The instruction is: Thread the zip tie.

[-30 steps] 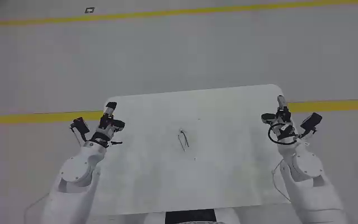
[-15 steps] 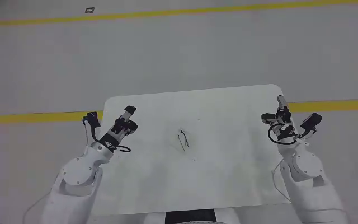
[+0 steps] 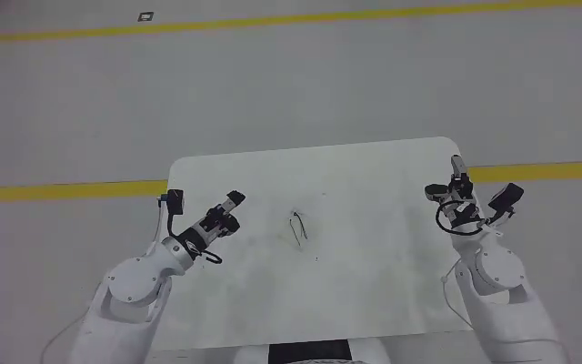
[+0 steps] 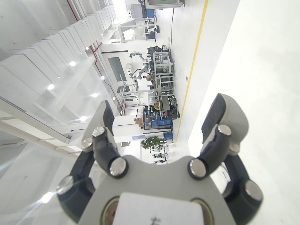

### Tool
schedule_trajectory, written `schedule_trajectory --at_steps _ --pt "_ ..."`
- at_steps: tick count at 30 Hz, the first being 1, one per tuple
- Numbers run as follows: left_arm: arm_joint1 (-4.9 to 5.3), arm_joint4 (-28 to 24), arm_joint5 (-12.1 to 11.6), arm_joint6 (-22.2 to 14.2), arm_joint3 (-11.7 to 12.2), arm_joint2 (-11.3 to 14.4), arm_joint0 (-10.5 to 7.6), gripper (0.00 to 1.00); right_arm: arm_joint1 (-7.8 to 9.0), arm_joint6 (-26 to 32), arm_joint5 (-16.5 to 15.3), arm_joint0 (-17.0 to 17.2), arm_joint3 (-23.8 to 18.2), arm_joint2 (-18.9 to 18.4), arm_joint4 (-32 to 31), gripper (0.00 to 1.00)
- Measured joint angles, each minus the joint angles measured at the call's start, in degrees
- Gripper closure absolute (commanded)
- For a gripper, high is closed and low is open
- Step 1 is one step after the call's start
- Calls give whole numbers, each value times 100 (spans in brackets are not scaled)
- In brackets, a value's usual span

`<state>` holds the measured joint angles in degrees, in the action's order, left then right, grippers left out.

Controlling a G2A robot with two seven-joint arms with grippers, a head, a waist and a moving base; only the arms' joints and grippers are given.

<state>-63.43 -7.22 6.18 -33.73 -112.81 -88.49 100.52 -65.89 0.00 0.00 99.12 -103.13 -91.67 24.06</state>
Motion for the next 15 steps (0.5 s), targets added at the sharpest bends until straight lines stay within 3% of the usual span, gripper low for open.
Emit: schedule_trajectory --at_steps 6,10,15 --pt "5 42 -24 -33 -36 38 -15 0 0 0 0 0 0 0 0 0" --pt "29 569 -34 -309 -161 350 -167 0 0 0 0 0 0 0 0 0" --pt "77 1209 406 -839 -133 692 -374 0 0 0 0 0 0 0 0 0"
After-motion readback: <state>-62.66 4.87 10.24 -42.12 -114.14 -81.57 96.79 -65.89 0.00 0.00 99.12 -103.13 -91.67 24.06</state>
